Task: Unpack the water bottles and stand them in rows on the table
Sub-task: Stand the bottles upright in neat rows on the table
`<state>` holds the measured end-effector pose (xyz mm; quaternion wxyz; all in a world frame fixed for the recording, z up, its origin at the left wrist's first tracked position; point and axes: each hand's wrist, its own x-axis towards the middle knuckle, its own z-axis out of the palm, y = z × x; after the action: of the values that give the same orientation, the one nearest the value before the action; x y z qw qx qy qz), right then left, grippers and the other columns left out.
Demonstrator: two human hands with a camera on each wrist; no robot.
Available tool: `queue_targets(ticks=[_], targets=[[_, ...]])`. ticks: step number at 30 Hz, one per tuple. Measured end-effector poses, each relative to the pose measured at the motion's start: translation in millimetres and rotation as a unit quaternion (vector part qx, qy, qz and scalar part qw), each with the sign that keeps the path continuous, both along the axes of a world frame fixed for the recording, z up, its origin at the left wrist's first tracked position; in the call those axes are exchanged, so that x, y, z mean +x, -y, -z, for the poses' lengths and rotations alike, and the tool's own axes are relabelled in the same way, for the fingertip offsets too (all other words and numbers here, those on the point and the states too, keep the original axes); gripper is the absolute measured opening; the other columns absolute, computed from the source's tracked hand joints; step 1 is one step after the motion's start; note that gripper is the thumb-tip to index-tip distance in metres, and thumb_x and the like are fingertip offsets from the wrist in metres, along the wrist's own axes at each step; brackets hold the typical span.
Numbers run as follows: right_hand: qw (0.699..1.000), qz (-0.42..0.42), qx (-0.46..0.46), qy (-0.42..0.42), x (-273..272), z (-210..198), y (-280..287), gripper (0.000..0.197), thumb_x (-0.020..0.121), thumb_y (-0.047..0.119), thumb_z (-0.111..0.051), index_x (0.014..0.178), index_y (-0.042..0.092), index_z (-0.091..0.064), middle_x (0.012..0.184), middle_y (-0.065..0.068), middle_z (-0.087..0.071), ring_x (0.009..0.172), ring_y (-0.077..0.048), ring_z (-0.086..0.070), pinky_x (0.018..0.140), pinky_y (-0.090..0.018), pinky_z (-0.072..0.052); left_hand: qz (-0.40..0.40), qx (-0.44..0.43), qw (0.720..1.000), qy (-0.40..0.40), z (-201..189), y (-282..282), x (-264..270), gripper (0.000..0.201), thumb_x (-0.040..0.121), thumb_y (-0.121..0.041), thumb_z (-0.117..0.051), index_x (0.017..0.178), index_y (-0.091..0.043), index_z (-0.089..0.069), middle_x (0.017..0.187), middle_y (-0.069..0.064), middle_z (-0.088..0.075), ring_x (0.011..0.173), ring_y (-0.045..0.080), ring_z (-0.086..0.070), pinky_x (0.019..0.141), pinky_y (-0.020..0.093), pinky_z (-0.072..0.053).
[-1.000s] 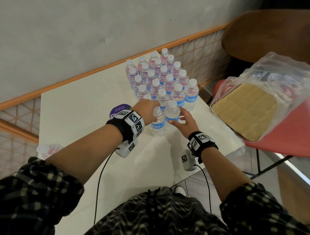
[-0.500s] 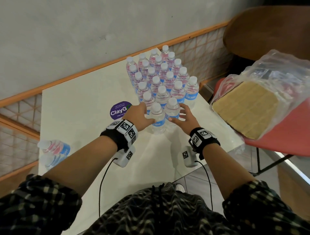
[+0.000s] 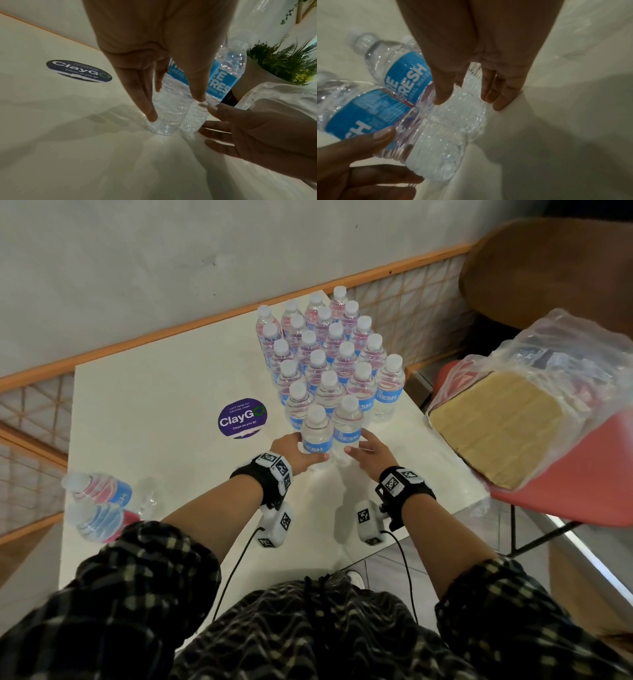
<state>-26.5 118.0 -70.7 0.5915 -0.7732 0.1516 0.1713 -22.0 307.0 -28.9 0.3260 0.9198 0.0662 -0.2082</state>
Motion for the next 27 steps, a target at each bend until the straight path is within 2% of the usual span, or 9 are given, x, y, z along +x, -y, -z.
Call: queue_targets(ticks=[8,11,15,17,19,21,24,27], targets=[[1.000,0.016,-0.004,0.000,0.2,-1.8,-4.5,0.068,0.084,0.028,-0.068,0.144,0.030,-0.034,0.140,-0.014,-0.045,0.126,-0.026,-0.047,0.105,-0.045,-0.042,-0.018,-0.009,0.999,0.034,6.0,5.3,2.6,0.061,0.071,-0.054,-0.074,0.117,-0.017,-0.062,0.102,0.008,-0.072,0.095,0.024,-0.068,0.086,0.032,-0.053],[0.999,0.032,-0.011,0.001,-0.3,-3.8,-7.1,0.068,0.084,0.027,-0.069,0.143,0.030,-0.035,0.140,-0.012,-0.046,0.127,-0.025,-0.047,0.105,-0.045,-0.041,-0.014,0.001,0.999,0.030,7.8,5.8,3.1,0.062,0.071,-0.055,-0.073,0.118,-0.017,-0.060,0.106,0.007,-0.071,0.096,0.024,-0.067,0.088,0.034,-0.053],[0.999,0.038,-0.026,0.005,-1.8,-2.5,-8.4,0.068,0.085,0.027,-0.068,0.143,0.028,-0.035,0.140,-0.012,-0.047,0.127,-0.024,-0.046,0.103,-0.038,-0.040,0.055,0.089,0.994,-0.026,-2.0,-1.9,0.5,0.072,0.075,-0.053,-0.071,0.129,-0.011,-0.050,0.121,0.006,-0.063,0.105,0.026,-0.064,0.092,0.034,-0.049],[0.999,0.035,-0.040,0.009,-2.2,-0.7,-7.1,0.070,0.084,0.028,-0.069,0.144,0.026,-0.033,0.139,-0.012,-0.047,0.127,-0.023,-0.047,0.102,-0.035,-0.039,0.084,0.131,0.987,-0.049,-17.3,-15.4,0.1,0.061,0.080,-0.044,-0.069,0.126,-0.009,-0.052,0.115,0.010,-0.066,0.103,0.025,-0.065,0.090,0.034,-0.050],[0.998,0.033,-0.048,0.010,-2.3,2.4,-7.2,0.073,0.084,0.027,-0.069,0.145,0.024,-0.031,0.138,-0.012,-0.047,0.126,-0.024,-0.047,0.101,-0.035,-0.038,0.042,0.121,0.992,-0.009,-35.0,-42.0,2.6,0.039,0.084,-0.031,-0.064,0.118,-0.011,-0.060,0.113,0.011,-0.068,0.102,0.026,-0.064,0.090,0.034,-0.051],[0.998,0.041,-0.044,0.013,-3.4,5.4,-8.1,0.074,0.083,0.023,-0.071,0.145,0.023,-0.031,0.137,-0.012,-0.047,0.125,-0.024,-0.047,0.100,-0.034,-0.038,-0.063,0.102,0.990,0.080,-52.4,-78.1,3.9,0.025,0.087,-0.021,-0.057,0.110,-0.014,-0.066,0.118,0.009,-0.065,0.106,0.028,-0.061,0.091,0.031,-0.048],[0.997,0.060,-0.038,0.011,-5.8,11.7,-11.3,0.070,0.080,0.018,-0.073,0.140,0.021,-0.036,0.133,-0.012,-0.051,0.117,-0.025,-0.052,0.099,-0.036,-0.041,-0.189,0.125,0.956,0.184,-76.1,-137.0,-2.6,0.024,0.089,-0.015,-0.051,0.107,-0.015,-0.067,0.120,0.010,-0.063,0.110,0.031,-0.057,0.092,0.035,-0.047],[0.996,0.081,-0.045,-0.001,-7.9,17.4,-11.4,0.057,0.079,0.016,-0.074,0.127,0.018,-0.044,0.123,-0.012,-0.057,0.098,-0.024,-0.056,0.095,-0.039,-0.045,-0.247,0.238,0.920,0.191,-93.3,-192.5,-13.8,0.024,0.088,-0.018,-0.052,0.108,-0.019,-0.066,0.125,0.013,-0.054,0.116,0.036,-0.050,0.094,0.047,-0.047]])
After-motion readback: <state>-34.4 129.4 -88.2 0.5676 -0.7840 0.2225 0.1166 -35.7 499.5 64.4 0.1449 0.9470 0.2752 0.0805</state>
